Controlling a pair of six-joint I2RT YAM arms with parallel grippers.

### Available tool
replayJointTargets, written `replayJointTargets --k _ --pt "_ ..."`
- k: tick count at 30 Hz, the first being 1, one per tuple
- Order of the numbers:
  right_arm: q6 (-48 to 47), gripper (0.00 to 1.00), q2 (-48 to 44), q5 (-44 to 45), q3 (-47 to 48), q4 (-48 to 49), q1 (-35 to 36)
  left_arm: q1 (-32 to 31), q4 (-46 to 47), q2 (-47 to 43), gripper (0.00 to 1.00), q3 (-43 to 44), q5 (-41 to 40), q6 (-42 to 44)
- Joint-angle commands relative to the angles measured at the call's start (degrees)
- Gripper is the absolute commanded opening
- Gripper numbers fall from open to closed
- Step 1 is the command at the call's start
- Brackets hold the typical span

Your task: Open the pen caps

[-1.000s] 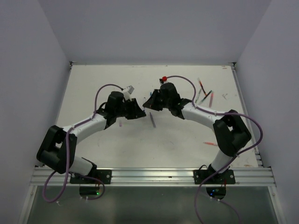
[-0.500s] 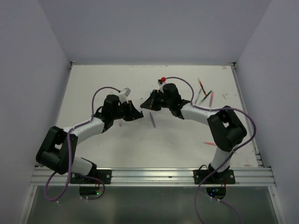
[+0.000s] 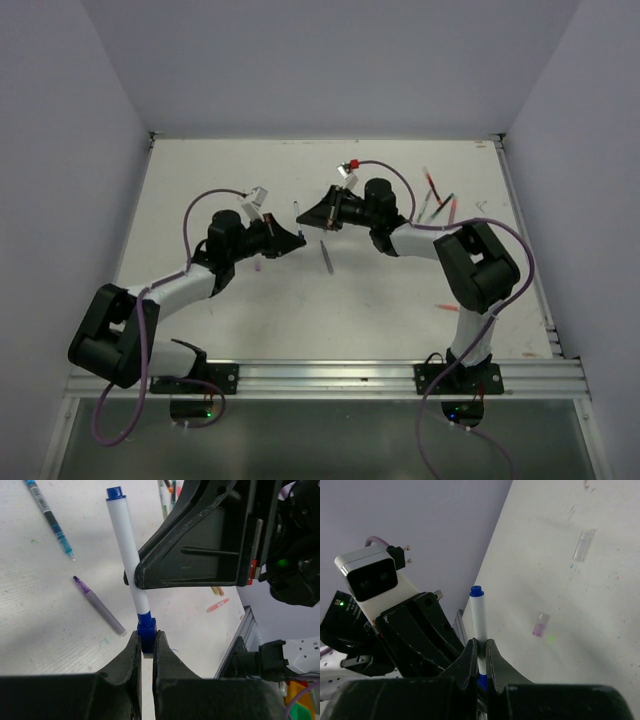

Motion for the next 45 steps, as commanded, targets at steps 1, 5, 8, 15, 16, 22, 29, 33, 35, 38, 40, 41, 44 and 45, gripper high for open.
replayJointTargets --k 1,5,8,15,16,22,29,33,35,38,40,41,44,45 --pt "-4.28 0.00 -2.77 7.72 7.05 -1.67 0.68 -3.89 -0.53 0.07 0.00 1.73 13.99 4.08" --pt "-19.07 0.00 -7.70 26.67 13.81 -37.55 2.35 -3.98 -35.40 -0.11 0.00 10.33 -15.86 10.33" --pt "-23.75 0.00 -9.28 39.71 17.16 -45.46 4.98 -4.06 -41.76 0.25 0.00 14.30 -29.09 9.10" --pt "-26.29 0.00 -5.96 49.82 23.74 -58.64 6.48 -4.07 -44.65 -2.66 0.00 17.54 -38.32 9.44" --pt "-27.52 0.00 -4.29 50.18 25.93 -60.06 5.96 -4.06 -46.23 -0.83 0.00 20.95 -40.77 9.88" --pt "-30.60 0.00 2.22 45.00 31.32 -67.19 1.48 -3.89 -53.96 10.86 0.00 35.27 -45.79 13.05" --pt "-33.68 0.00 7.84 41.13 32.98 -68.06 -2.48 -1.78 -57.14 23.44 0.00 43.92 -48.44 12.61" --pt "-35.62 0.00 12.50 40.08 37.98 -70.35 -3.54 -1.52 -55.57 26.95 0.00 44.80 -49.06 11.47" --pt "-35.79 0.00 13.56 37.80 38.78 -70.09 -3.71 -1.52 -55.47 28.10 0.00 45.59 -49.41 11.29" --pt "-35.53 0.00 15.41 36.56 40.10 -69.56 -3.72 -1.52 -55.30 29.77 0.00 46.12 -50.46 11.20" --pt "-35.26 0.00 16.63 36.12 40.90 -69.39 -3.71 -1.52 -55.30 30.83 0.02 46.64 -51.17 11.12" --pt "-35.09 0.00 16.99 36.12 41.16 -69.47 -3.71 -1.52 -55.39 31.61 0.04 46.91 -51.34 11.12" --pt "-34.65 0.00 18.13 35.42 41.95 -68.77 -3.71 -1.52 -56.26 33.19 0.09 48.31 -52.66 11.20" --pt "-34.56 0.00 18.49 35.33 42.13 -68.86 -3.71 -1.52 -56.61 33.55 0.12 48.58 -53.71 11.20"
